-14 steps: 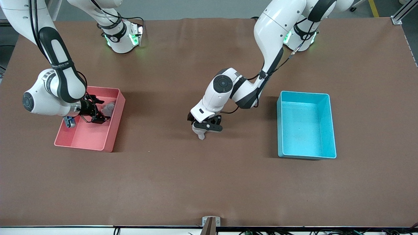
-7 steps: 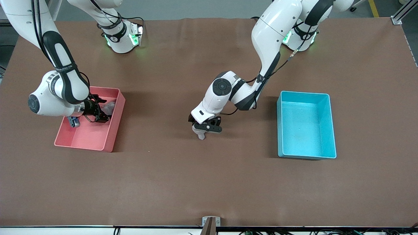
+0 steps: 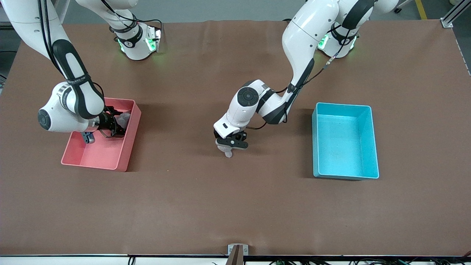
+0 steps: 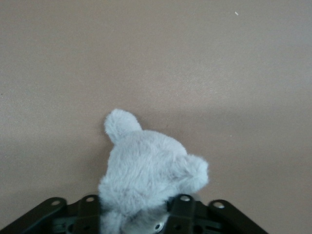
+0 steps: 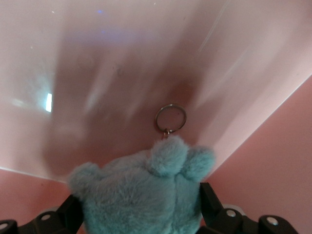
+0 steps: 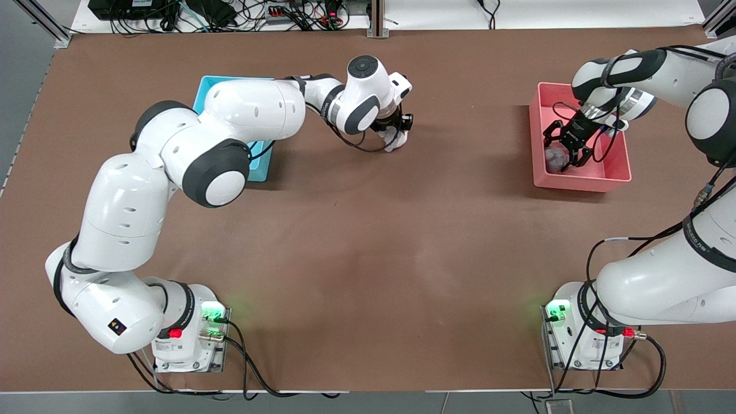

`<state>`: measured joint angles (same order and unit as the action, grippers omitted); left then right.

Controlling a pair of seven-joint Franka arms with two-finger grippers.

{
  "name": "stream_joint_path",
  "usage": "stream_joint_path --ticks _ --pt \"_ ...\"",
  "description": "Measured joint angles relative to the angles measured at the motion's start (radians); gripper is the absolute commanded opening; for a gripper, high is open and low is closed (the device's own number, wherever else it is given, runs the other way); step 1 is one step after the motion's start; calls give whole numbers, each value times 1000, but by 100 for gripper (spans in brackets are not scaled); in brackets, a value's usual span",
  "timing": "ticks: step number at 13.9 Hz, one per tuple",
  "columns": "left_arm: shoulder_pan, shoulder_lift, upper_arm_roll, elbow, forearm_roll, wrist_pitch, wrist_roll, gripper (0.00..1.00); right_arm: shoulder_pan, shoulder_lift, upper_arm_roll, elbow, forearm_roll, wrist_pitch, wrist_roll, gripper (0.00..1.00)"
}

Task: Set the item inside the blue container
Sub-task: 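Grasp the plush with the left gripper while the right gripper grasps another plush, then carry the plush into the blue box with the left gripper while the right lifts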

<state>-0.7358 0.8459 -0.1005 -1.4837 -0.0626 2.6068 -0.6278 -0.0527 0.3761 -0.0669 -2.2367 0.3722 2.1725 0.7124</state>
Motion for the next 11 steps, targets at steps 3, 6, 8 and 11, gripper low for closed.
stream_joint_path --ticks 3,6,8,11 --pt "8 -13 8 15 0 -1 0 18 5 2 5 1 0 -28 -23 59" --pt "44 -111 14 39 1 -150 1 20 5 1 4 8 0 -51 -41 42" --pt "97 -233 14 48 2 -360 39 19 5 1 2 21 0 -67 -70 28" --pt "201 -402 14 45 2 -677 193 18 -16 1 -8 88 -14 -132 -134 10"
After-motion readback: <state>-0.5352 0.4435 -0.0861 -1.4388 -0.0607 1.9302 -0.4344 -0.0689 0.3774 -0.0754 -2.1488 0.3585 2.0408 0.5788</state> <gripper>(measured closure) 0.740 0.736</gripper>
